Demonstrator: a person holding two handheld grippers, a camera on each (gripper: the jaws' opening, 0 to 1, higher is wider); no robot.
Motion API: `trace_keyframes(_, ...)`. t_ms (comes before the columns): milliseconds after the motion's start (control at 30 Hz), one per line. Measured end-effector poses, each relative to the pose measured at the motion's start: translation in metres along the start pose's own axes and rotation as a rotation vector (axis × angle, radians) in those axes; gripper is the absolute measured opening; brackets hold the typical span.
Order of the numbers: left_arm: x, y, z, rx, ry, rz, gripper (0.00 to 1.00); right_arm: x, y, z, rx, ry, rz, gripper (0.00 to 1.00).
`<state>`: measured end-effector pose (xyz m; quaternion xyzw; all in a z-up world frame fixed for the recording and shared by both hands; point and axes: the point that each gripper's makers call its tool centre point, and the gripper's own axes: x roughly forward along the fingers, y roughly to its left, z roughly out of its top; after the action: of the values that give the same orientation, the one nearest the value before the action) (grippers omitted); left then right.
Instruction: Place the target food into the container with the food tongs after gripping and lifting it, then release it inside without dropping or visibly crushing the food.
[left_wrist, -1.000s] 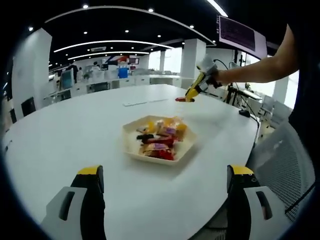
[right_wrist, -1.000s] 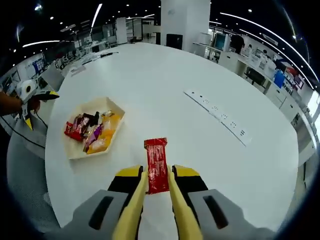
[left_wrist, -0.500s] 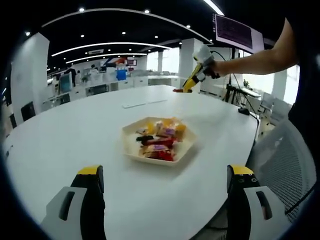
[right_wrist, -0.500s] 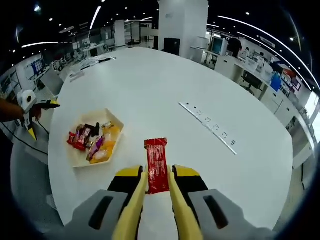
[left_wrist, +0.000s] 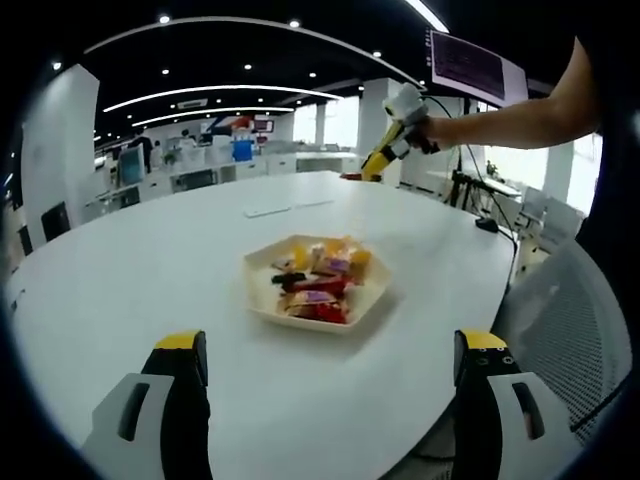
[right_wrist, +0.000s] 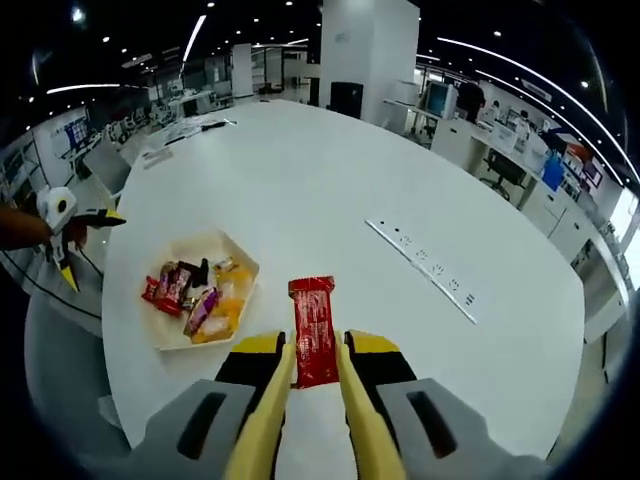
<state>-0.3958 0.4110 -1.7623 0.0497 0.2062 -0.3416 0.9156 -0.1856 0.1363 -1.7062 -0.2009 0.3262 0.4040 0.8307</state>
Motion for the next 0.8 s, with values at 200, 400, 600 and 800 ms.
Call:
trace_keyframes(200, -0.001, -0.001, 0.002, -0.001, -0.004, -0.001, 0.99, 0.009, 0.021, 0.013, -0.016, -0.012, 0.026, 0.22)
trace_keyframes(400, -0.001, 0.0, 0.002, 0.003, -0.008, 0.002, 0.99, 0.016, 0.04, 0.027, -0.034, -0.027, 0.054, 0.22)
trace_keyframes(600, -0.002, 0.002, 0.003, 0.0, -0.014, 0.009, 0.99, 0.025, 0.064, 0.04, -0.066, -0.038, 0.083, 0.22)
trace_keyframes(800, -0.001, 0.003, 0.002, -0.002, -0.012, 0.009, 0.99, 0.035, 0.085, 0.053, -0.086, -0.053, 0.108, 0.22)
